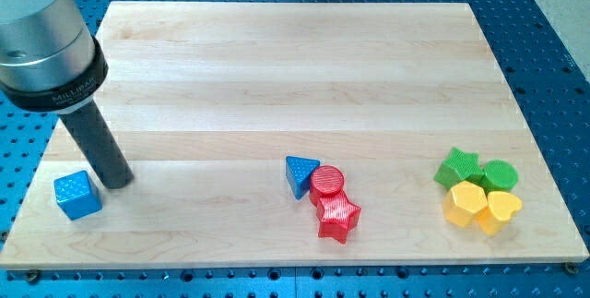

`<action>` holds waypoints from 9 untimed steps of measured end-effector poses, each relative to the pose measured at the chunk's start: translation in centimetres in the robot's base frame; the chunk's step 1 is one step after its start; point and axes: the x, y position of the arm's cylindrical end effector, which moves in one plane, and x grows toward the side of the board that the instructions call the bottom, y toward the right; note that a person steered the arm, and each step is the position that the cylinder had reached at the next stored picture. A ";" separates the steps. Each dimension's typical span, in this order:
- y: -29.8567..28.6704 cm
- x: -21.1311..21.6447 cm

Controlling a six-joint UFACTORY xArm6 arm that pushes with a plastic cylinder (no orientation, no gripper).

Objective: Move the triangle into the cube

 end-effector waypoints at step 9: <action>20.8 0.6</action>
